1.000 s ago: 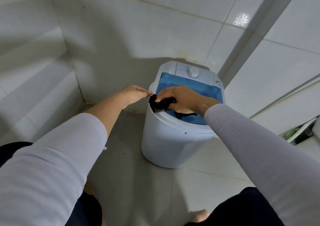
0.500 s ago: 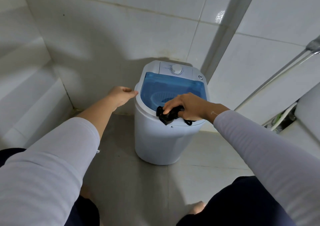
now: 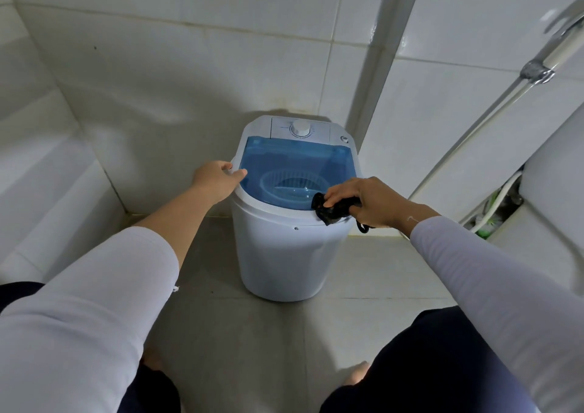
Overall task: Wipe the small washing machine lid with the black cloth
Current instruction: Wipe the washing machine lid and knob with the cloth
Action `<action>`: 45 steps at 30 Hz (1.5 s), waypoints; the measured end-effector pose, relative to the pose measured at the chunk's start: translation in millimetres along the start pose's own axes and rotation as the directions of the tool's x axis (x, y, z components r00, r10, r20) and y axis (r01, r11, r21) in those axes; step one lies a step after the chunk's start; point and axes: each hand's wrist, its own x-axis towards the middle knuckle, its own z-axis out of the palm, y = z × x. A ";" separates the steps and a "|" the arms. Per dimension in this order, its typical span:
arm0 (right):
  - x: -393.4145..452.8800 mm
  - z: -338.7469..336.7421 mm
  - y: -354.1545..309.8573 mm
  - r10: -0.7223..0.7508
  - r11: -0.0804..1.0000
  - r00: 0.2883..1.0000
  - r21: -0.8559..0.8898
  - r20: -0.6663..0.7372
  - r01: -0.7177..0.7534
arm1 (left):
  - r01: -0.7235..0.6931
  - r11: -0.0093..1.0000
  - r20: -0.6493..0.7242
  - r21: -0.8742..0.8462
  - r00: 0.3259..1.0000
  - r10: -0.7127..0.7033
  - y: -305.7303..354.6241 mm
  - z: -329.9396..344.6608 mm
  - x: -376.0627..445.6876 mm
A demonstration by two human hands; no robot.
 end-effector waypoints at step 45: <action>89.6 0.3 -38.1 -0.244 0.853 0.956 -0.433 0.162 0.291 | -0.086 0.994 0.052 0.066 0.995 0.082 -11.6 2.1 3.8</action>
